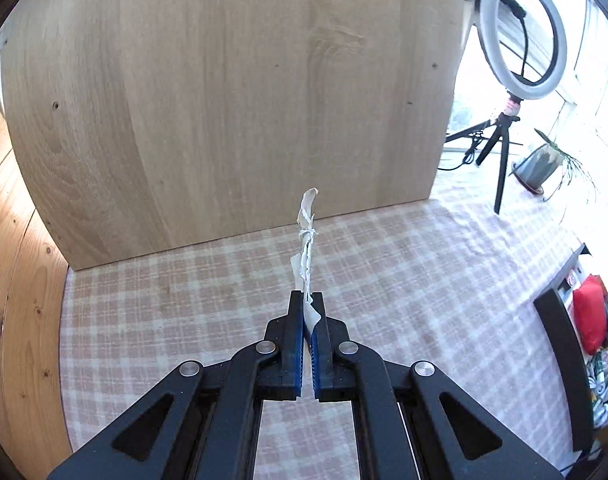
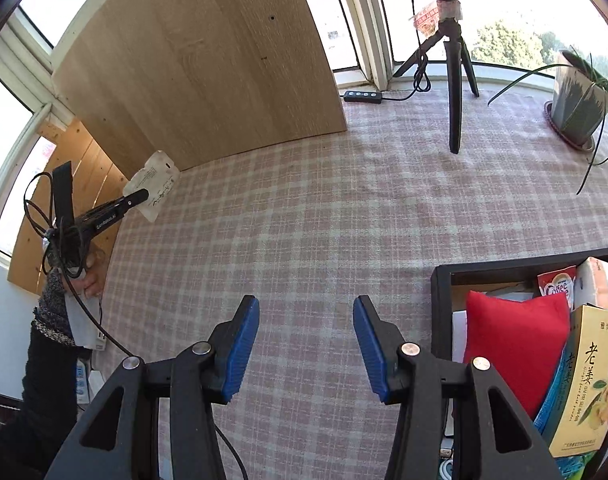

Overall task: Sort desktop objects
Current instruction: 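Grasp the white paper packet with the left tool and lift it, then carry the packet over the tray and open the left tool to drop it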

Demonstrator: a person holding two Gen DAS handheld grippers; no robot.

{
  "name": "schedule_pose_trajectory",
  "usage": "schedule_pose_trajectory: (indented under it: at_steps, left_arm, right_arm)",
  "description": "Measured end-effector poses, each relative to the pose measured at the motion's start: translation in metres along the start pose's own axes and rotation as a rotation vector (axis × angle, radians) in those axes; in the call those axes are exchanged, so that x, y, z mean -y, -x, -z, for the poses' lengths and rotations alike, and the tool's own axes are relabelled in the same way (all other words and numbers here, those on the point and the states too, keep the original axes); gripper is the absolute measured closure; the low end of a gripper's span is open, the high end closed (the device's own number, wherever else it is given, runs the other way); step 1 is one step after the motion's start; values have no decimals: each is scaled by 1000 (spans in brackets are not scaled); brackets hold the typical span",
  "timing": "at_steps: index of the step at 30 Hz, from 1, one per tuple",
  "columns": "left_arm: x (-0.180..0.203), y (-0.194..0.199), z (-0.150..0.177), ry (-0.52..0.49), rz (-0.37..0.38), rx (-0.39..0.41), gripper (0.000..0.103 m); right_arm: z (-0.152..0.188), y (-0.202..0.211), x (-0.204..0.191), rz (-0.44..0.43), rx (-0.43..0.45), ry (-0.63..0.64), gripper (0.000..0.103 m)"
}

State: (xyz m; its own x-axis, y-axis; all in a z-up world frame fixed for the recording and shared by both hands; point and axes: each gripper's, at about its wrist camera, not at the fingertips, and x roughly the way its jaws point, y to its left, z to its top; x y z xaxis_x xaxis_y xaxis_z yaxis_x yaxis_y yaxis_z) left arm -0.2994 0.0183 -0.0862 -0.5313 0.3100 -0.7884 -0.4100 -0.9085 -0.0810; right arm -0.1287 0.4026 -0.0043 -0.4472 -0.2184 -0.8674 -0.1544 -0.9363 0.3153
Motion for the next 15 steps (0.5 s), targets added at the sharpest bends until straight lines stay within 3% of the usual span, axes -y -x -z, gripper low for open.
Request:
schedule_pose_trajectory:
  at_steps: [10, 15]
  left_arm:
    - [231, 76, -29, -267, 209, 17, 100]
    - [349, 94, -23, -443, 319, 27, 100]
  right_arm:
    - [83, 90, 103, 72, 82, -175, 58]
    - [135, 130, 160, 153, 106, -290, 58]
